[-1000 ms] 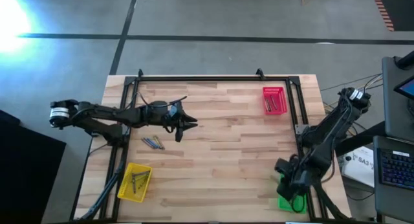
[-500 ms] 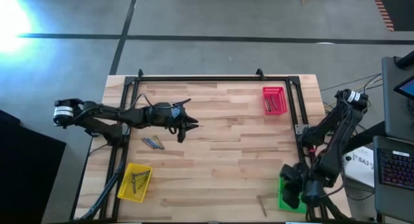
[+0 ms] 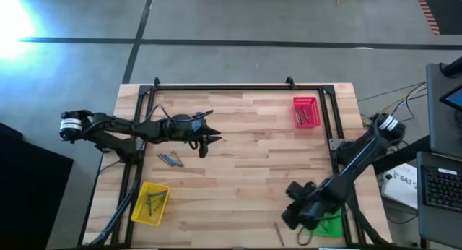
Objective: Sort crayons
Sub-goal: Put the brown crayon into the green bin
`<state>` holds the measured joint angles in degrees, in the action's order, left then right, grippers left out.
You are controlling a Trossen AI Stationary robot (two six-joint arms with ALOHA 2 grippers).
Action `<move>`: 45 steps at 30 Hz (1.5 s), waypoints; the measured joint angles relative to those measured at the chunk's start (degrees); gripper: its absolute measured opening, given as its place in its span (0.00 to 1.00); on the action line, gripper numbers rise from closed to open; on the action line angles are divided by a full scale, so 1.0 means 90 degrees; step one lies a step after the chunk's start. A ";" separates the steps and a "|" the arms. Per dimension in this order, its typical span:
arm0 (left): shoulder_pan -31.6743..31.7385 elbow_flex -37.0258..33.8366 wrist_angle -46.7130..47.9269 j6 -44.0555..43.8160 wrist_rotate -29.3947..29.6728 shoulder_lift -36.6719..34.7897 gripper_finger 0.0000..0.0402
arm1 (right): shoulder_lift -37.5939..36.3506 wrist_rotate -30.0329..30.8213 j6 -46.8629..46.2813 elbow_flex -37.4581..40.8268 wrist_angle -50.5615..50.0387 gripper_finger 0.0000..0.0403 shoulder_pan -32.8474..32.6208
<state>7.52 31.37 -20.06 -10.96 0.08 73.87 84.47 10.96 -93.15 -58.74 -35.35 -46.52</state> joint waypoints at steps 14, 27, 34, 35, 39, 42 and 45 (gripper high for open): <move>-0.0045 0.0102 0.0237 0.0805 -0.0019 0.0002 0.21 | 0.3398 -0.1224 -0.0356 -0.3372 -0.1088 0.42 0.0437; -0.0052 0.0117 0.0248 0.1207 -0.0116 0.0000 0.21 | 0.4978 -0.1708 -0.0649 -0.5215 -0.2858 0.25 0.0447; -0.0021 0.0207 -0.0012 0.1533 -0.0061 0.0000 0.21 | 0.5108 -0.1267 -0.0352 -0.5960 -0.4816 0.04 0.0420; -0.0020 0.0251 0.0003 0.1550 -0.0061 0.0000 0.21 | 0.5107 -0.1146 -0.0373 -0.6110 -0.5074 0.03 0.0423; -0.0020 0.0355 -0.0024 0.1673 -0.0061 0.0000 0.21 | 0.4712 -0.0745 -0.0751 -0.6530 -0.6120 0.03 0.0335; -0.0020 0.0389 -0.0006 0.1774 -0.0061 0.0000 0.21 | 0.4301 -0.0356 -0.1133 -0.6420 -0.6075 0.03 0.0142; -0.0020 0.0389 0.0003 0.1831 -0.0061 0.0000 0.21 | 0.3858 -0.0022 -0.1765 -0.6177 -0.6067 0.02 -0.0025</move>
<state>7.33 34.87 -20.04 5.52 -0.47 73.87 119.20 10.76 -109.04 -114.33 -89.95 -46.74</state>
